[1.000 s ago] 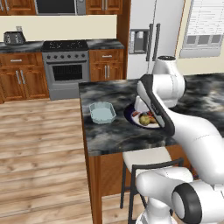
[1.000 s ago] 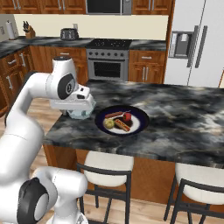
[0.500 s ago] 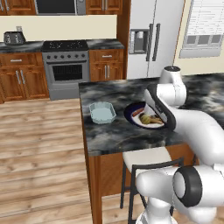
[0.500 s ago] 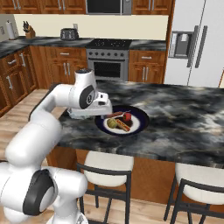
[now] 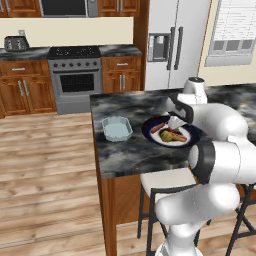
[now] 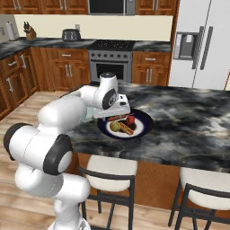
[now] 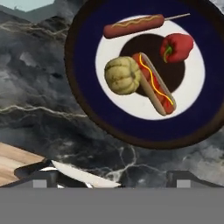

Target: Place one cooked food and one vegetable from the large plate to each tupperware container.

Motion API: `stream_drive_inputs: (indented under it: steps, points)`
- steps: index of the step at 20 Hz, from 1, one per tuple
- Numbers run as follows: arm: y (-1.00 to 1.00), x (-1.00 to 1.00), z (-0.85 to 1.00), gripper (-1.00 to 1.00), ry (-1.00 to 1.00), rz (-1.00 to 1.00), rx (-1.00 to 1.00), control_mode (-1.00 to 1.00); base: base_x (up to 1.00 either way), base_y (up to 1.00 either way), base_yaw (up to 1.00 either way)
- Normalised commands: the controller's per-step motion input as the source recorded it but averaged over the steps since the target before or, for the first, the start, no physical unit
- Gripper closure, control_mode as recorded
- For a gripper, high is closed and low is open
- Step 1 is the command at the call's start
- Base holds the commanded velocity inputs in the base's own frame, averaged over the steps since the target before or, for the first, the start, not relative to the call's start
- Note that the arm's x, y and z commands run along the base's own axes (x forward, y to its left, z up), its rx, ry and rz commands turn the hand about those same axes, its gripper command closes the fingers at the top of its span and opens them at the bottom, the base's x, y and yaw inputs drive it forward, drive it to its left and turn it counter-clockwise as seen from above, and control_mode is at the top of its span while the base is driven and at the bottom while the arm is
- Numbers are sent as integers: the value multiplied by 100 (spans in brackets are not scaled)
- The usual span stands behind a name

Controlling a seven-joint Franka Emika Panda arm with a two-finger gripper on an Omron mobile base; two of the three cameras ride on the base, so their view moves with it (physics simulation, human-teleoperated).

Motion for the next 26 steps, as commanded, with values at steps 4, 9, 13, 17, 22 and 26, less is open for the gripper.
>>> stream_drive_inputs:
  steps: [4, 9, 13, 17, 22, 26]
  points:
    - [-26, 81, -45, -100, 0, 11, 0, -100, 0, 0, 0]
    - [-36, 49, -56, -100, 0, 10, 1, -100, 0, 0, 0]
    - [-13, 46, -54, -100, 0, 6, 0, -100, 0, 0, 0]
    - [0, 33, -38, -100, -1, 0, 0, -100, 0, 0, 0]
    - [0, 24, -43, -100, 0, 0, 0, -100, 0, 0, 0]
    - [-10, 17, -37, -100, 0, 0, 0, -100, 0, 0, 0]
